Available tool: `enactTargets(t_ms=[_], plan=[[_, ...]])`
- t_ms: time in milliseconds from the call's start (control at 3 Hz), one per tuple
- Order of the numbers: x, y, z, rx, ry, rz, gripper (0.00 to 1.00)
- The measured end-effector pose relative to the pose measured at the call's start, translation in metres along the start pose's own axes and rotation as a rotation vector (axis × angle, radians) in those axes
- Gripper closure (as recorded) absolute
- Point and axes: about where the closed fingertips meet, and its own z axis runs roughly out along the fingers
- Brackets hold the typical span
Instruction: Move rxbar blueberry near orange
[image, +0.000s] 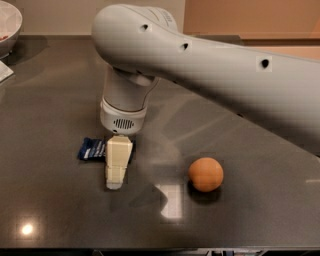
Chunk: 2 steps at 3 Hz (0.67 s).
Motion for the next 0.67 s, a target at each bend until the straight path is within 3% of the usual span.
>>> enactTargets(t_ms=[333,667], plan=[[-0.0060,-0.0077,0.0141,-0.012,0.031,-0.019,0.00],[-0.0098,-0.0145,0.0187,-0.020,0.050,-0.028,0.18]])
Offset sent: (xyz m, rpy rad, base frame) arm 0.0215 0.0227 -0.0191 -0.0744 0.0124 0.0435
